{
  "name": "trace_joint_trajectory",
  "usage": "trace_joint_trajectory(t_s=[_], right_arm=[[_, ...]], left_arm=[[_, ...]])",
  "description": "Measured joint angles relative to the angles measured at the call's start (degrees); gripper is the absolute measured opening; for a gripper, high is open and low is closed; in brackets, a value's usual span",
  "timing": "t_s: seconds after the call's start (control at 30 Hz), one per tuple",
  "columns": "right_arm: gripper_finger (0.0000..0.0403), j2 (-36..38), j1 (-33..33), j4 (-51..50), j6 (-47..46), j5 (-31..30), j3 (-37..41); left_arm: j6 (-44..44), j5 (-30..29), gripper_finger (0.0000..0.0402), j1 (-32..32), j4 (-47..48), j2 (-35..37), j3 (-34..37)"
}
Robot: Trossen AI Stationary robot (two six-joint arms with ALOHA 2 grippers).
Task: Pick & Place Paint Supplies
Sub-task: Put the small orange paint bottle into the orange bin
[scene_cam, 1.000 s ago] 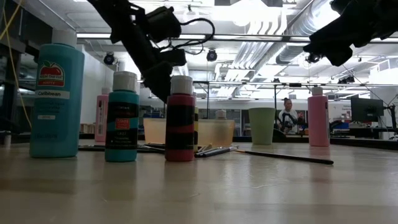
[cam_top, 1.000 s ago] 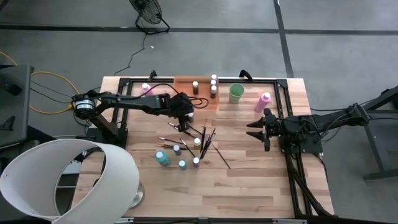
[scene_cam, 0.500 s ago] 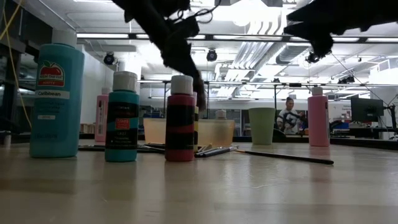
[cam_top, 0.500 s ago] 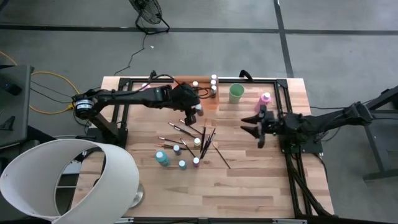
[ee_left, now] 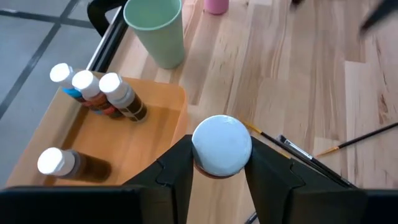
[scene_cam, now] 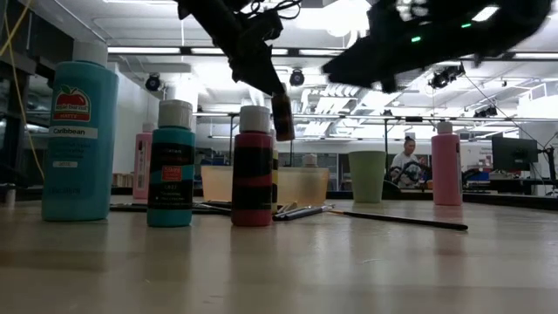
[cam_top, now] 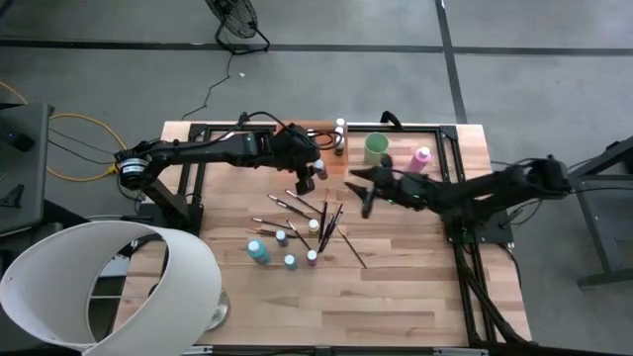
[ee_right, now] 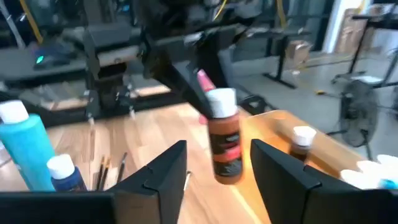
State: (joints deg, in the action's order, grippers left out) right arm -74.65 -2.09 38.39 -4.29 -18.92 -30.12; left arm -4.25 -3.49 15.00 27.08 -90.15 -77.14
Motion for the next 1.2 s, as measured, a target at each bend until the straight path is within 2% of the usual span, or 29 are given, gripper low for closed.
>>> trace_joint_trajectory(t_s=[0.07, 0.17, 0.33, 0.43, 0.53, 0.7, 1.07, 1.2], right_arm=[[0.0202, -4.55, -1.36, -0.1, 0.09, 1.63, -3.73], [0.0247, -10.37, -2.68, -0.17, 0.1, 0.39, -8.58], [0.0313, -17.01, -3.76, -0.5, 0.08, 0.96, -13.46], [0.0332, -19.68, -3.74, -0.35, 0.06, 2.26, -15.26], [0.0334, -21.7, -3.74, -0.14, 0.08, 1.75, -16.57], [0.0302, -22.49, -4.28, 0.02, 0.06, -0.74, -17.58], [0.0166, -22.49, -6.54, -2.58, 0.08, 1.54, -17.59], [0.013, -22.42, -6.51, -3.15, -0.1, 1.92, -17.61]], left_arm=[[0.02, 0.0, 0.0123, 0.0, 0.47, 0.0, 0.0], [0.03, -0.01, 0.0123, 0.0, 0.58, 0.0, 0.0], [0.2, -0.11, 0.0123, 0.0, 0.56, 0.0, 0.0], [0.26, -0.13, 0.0123, 0.0, 0.74, 0.0, 0.0], [0.31, -0.13, 0.0124, 0.0, 0.83, 0.0, 0.0], [0.37, -0.07, 0.0124, 0.0, 1.35, 0.02, -0.09], [0.25, 0.0, 0.0124, 0.02, 1.45, 0.0, -0.07], [0.37, 0.13, 0.0124, 0.02, 1.46, 0.0, -0.04]])
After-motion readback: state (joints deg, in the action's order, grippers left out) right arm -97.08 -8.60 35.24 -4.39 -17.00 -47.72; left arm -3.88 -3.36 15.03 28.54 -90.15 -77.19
